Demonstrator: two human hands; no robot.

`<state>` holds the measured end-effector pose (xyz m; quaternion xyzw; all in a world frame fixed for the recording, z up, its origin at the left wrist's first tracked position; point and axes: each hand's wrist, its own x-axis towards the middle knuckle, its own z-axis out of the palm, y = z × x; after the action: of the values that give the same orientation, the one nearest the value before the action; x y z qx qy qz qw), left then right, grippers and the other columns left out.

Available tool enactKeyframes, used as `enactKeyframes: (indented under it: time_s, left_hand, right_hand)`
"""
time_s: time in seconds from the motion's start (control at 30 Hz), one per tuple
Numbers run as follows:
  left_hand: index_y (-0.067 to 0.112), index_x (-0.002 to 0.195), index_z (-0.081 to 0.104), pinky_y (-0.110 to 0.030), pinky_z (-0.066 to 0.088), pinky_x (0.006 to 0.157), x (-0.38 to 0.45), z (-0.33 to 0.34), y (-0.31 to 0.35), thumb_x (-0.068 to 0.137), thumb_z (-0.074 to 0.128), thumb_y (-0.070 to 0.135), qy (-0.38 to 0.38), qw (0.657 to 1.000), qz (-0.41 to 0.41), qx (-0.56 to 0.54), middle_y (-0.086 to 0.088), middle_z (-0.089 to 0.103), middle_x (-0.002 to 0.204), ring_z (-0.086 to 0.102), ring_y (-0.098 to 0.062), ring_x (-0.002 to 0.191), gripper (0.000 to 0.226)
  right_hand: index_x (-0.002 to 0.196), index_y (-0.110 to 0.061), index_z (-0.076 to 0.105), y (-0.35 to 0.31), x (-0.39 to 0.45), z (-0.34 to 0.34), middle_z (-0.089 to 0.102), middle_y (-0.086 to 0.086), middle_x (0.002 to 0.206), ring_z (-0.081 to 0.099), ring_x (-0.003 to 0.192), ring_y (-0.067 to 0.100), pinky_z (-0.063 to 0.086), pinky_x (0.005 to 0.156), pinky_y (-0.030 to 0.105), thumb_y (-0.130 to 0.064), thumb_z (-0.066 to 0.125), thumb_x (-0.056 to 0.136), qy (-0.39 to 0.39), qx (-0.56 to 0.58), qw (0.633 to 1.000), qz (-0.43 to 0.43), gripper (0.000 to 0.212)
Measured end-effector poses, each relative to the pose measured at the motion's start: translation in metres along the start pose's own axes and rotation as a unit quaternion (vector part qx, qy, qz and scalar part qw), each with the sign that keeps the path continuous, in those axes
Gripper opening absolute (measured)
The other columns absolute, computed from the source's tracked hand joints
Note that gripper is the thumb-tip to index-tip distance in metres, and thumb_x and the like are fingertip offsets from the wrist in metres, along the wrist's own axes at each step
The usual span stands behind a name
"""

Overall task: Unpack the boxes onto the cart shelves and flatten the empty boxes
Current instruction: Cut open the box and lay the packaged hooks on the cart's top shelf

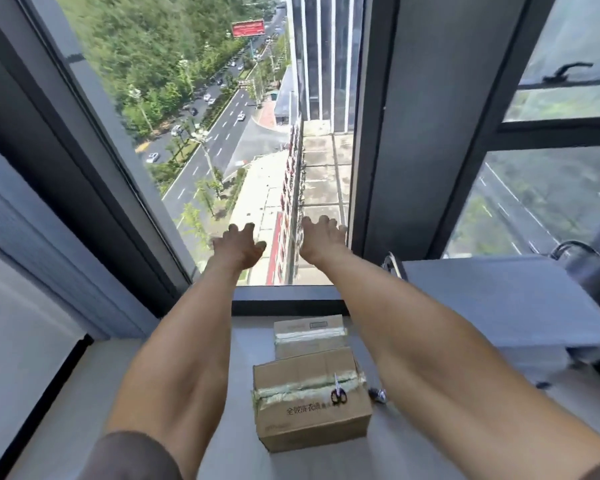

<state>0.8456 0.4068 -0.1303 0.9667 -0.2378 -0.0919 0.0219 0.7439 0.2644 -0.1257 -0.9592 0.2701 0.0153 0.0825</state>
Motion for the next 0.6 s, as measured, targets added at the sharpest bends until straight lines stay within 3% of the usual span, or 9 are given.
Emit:
enactKeyframes:
  time_s: [0.13,0.23,0.33,0.4,0.5,0.6]
  left_hand:
    - [0.022,0.153,0.025,-0.048,0.039,0.105,0.057,0.011,-0.003,0.099,0.045,0.05,-0.005,1.0,0.002,-0.004,-0.016,0.033,0.152,0.045,-0.039,0.13,0.064]
    - [0.016,0.147,0.035,-0.047,0.046,0.097,0.113,0.007,-0.011,0.099,0.047,0.046,0.073,0.997,-0.006,-0.016,-0.019,0.044,0.145,0.049,-0.04,0.126,0.058]
    - [0.013,0.138,0.045,-0.043,0.046,0.086,0.138,0.045,-0.016,0.099,0.045,0.037,0.125,0.991,-0.004,-0.041,-0.019,0.054,0.133,0.054,-0.039,0.118,0.046]
    - [0.013,0.139,0.043,-0.043,0.046,0.085,0.132,0.097,-0.022,0.098,0.044,0.034,0.087,0.996,0.007,-0.032,-0.019,0.053,0.131,0.056,-0.039,0.114,0.046]
    - [0.018,0.145,0.037,-0.046,0.044,0.097,0.121,0.186,-0.037,0.097,0.05,0.033,-0.016,1.0,0.014,-0.013,-0.017,0.045,0.141,0.052,-0.038,0.121,0.052]
    - [0.014,0.142,0.039,-0.047,0.045,0.097,0.122,0.253,-0.058,0.095,0.051,0.028,-0.047,0.999,0.0,-0.026,-0.018,0.049,0.134,0.053,-0.037,0.118,0.05]
  right_hand:
    - [0.147,-0.017,0.03,0.019,0.038,0.026,0.037,0.024,0.142,0.039,0.128,0.038,0.031,0.104,0.049,-0.017,0.055,0.089,0.005,-0.029,1.0,0.011,0.062]
    - [0.147,-0.016,0.031,0.005,0.07,0.058,0.035,0.025,0.146,0.038,0.132,0.039,0.03,0.107,0.05,-0.021,0.059,0.089,0.033,-0.038,0.998,-0.028,0.064]
    - [0.145,-0.017,0.033,-0.008,0.085,0.124,0.036,0.023,0.146,0.037,0.131,0.037,0.028,0.107,0.049,-0.021,0.059,0.088,0.025,-0.037,0.998,-0.054,0.064]
    - [0.145,-0.018,0.032,-0.004,0.084,0.172,0.035,0.022,0.145,0.037,0.129,0.036,0.03,0.105,0.048,-0.02,0.06,0.086,-0.017,-0.043,0.998,-0.043,0.065]
    - [0.147,-0.018,0.029,0.005,0.085,0.241,0.028,0.025,0.149,0.036,0.131,0.039,0.033,0.105,0.048,-0.022,0.062,0.087,-0.078,-0.054,0.995,0.009,0.068]
    - [0.142,-0.017,0.035,0.01,0.088,0.297,0.033,0.024,0.145,0.037,0.129,0.039,0.034,0.103,0.047,-0.023,0.059,0.09,-0.101,-0.044,0.993,0.044,0.058]
